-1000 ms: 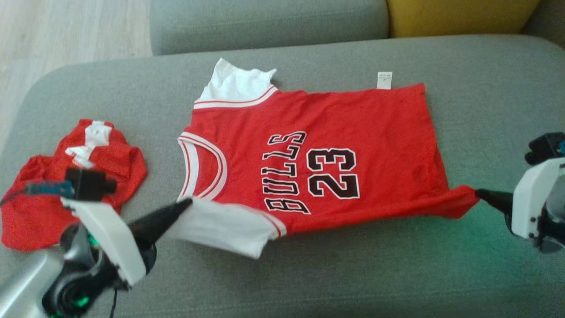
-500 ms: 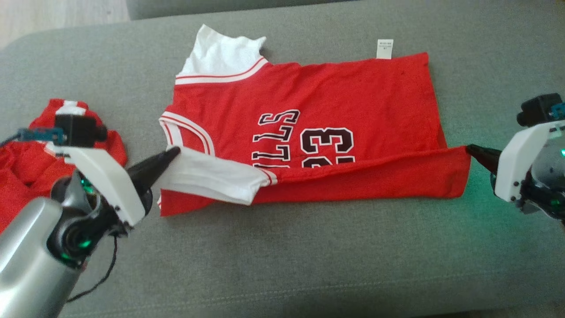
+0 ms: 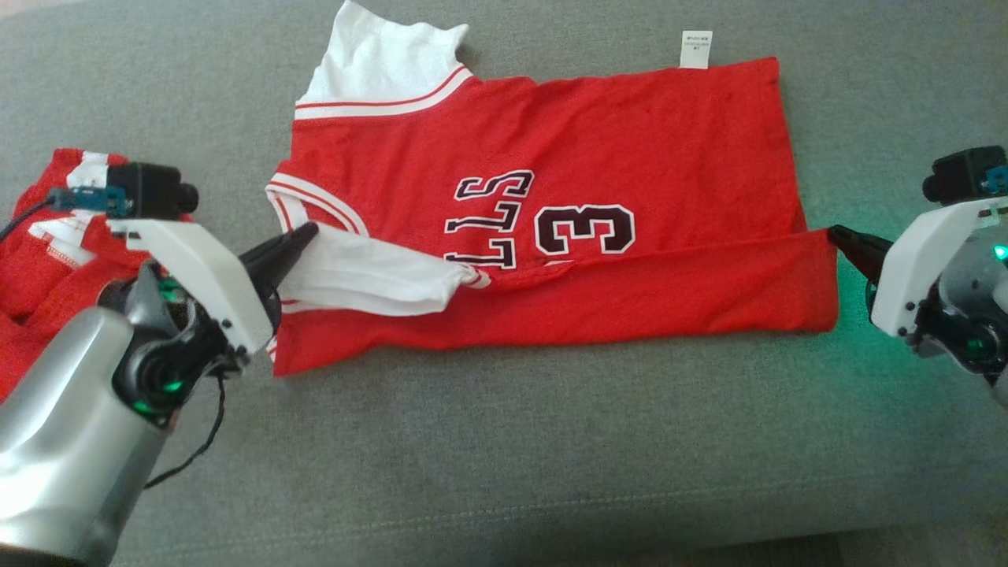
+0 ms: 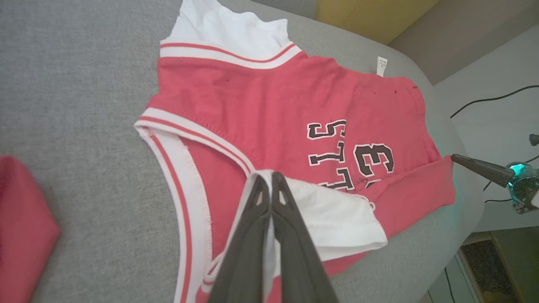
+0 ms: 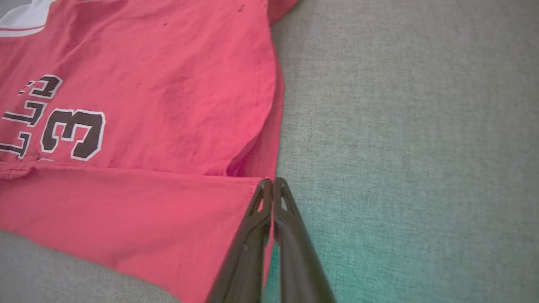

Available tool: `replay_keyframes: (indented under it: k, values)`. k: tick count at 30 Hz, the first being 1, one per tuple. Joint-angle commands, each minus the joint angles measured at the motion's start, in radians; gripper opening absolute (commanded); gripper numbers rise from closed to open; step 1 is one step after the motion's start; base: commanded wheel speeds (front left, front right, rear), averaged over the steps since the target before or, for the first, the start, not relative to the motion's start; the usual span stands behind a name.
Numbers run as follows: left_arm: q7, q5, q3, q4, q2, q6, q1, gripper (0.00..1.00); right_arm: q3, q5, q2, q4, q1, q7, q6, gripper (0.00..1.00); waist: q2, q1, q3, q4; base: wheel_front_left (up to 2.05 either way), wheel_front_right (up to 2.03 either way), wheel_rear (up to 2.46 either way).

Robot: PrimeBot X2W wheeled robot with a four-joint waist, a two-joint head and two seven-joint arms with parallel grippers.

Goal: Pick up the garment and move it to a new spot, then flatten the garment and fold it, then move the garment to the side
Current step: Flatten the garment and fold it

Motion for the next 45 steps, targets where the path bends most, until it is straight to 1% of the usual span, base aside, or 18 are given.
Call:
replay_keyframes:
  k: [1, 2, 3, 4, 6, 7, 13, 18, 21, 24, 26, 28, 31, 34, 37, 38, 41, 45]
  values:
    - [-0.011, 0.01, 0.047, -0.019, 0.032, -0.003, -0.063, 0.0, -0.009, 0.001, -0.017, -0.007, -0.019, -0.015, 0.008, 0.38, 0.0, -0.0002, 0.001, 0.0, 0.0, 0.0, 0.0]
    - [-0.02, 0.015, 0.048, -0.004, 0.025, -0.002, -0.07, 0.0, -0.009, 0.003, -0.013, -0.001, -0.021, -0.019, 0.008, 1.0, 0.0, -0.0002, 0.002, 0.0, 0.0, 0.0, 0.0]
    - [-0.035, 0.024, 0.05, 0.012, 0.02, 0.002, -0.078, 0.39, -0.01, 0.005, -0.009, 0.004, -0.022, -0.028, 0.008, 1.0, 0.0, -0.0002, 0.002, 0.0, 0.0, 0.0, 0.0]
    - [-0.054, 0.032, 0.053, 0.029, 0.013, 0.007, -0.084, 1.0, -0.013, 0.005, -0.006, 0.015, -0.023, -0.04, 0.008, 1.0, 0.0, -0.0002, 0.001, 0.001, 0.0, 0.0, 0.0]
    - [-0.095, 0.044, 0.063, 0.063, -0.003, 0.02, -0.096, 1.0, -0.014, -0.006, 0.0, 0.035, -0.027, -0.07, 0.008, 1.0, 0.0, -0.0002, -0.004, 0.003, 0.0, 0.0, 0.0]
    - [-0.145, 0.055, 0.077, 0.093, -0.022, 0.031, -0.105, 1.0, -0.021, -0.01, 0.008, 0.058, -0.029, -0.11, 0.008, 1.0, 0.0, -0.0002, -0.013, 0.005, 0.0, 0.0, 0.0]
    - [-0.359, 0.079, 0.143, 0.154, -0.078, 0.069, -0.108, 1.0, -0.062, -0.012, 0.034, 0.108, -0.018, -0.285, 0.008, 1.0, 0.0, -0.0002, -0.055, 0.014, 0.0, 0.0, 0.0]
    - [-0.501, 0.072, 0.182, 0.147, -0.124, 0.072, -0.051, 1.0, -0.092, -0.02, 0.047, 0.131, 0.016, -0.443, 0.008, 1.0, 0.0, -0.0002, -0.107, 0.022, 0.0, 0.0, 0.0]
    - [-0.561, 0.072, 0.204, 0.119, -0.15, 0.081, 0.006, 1.0, -0.124, -0.017, 0.061, 0.137, 0.044, -0.496, 0.008, 1.0, 0.0, -0.0002, -0.144, 0.025, 0.0, 0.0, 0.0]
    - [-0.589, 0.103, 0.225, 0.07, -0.172, 0.104, 0.071, 1.0, -0.169, -0.034, 0.072, 0.117, 0.077, -0.518, 0.008, 1.0, 0.0, -0.0002, -0.164, 0.027, 0.0, 0.0, 0.0]
    - [-0.595, 0.125, 0.239, 0.03, -0.196, 0.116, 0.122, 1.0, -0.221, -0.076, 0.075, 0.089, 0.095, -0.522, 0.008, 1.0, 0.0, -0.0002, -0.172, 0.027, 0.0, 0.0, 0.0]
    - [-0.597, 0.167, 0.262, -0.009, -0.219, 0.129, 0.171, 1.0, -0.306, -0.153, 0.08, 0.048, 0.129, -0.522, 0.008, 1.0, 0.0, -0.0002, -0.181, 0.029, 0.0, 0.0, 0.0]
    - [-0.598, 0.244, 0.317, -0.052, -0.274, 0.14, 0.253, 1.0, -0.452, -0.296, 0.102, -0.018, 0.218, -0.522, 0.008, 1.0, 0.0, -0.0002, -0.184, 0.029, 0.0, 0.0, 0.0]
    - [-0.598, 0.314, 0.348, -0.05, -0.319, 0.126, 0.32, 1.0, -0.581, -0.42, 0.159, -0.092, 0.32, -0.523, 0.008, 1.0, 0.0, -0.0002, -0.184, 0.022, 0.0, 0.0, 0.0]
    - [-0.598, 0.384, 0.36, -0.03, -0.349, 0.108, 0.36, 1.0, -0.677, -0.523, 0.216, -0.164, 0.409, -0.523, 0.008, 1.0, 0.0, -0.0002, -0.182, 0.012, 0.0, 0.0, 0.0]
    - [-0.598, 0.384, 0.36, -0.03, -0.349, 0.108, 0.36, 1.0, -0.677, -0.523, 0.216, -0.164, 0.409, -0.523, 0.008, 1.0, 0.0, -0.0002, -0.182, 0.012, 0.0, 0.0, 0.0]
    - [-0.598, 0.431, 0.382, -0.007, -0.375, 0.095, 0.375, 1.0, -0.739, -0.605, 0.265, -0.22, 0.473, -0.523, 0.008, 1.0, 0.0, -0.0002, -0.176, -0.001, 0.0, 0.0, 0.0]
    - [-0.598, 0.488, 0.408, 0.041, -0.398, 0.089, 0.373, 1.0, -0.79, -0.673, 0.318, -0.269, 0.529, -0.523, 0.008, 1.0, 0.0, -0.0002, -0.162, -0.015, 0.0, 0.0, 0.0]
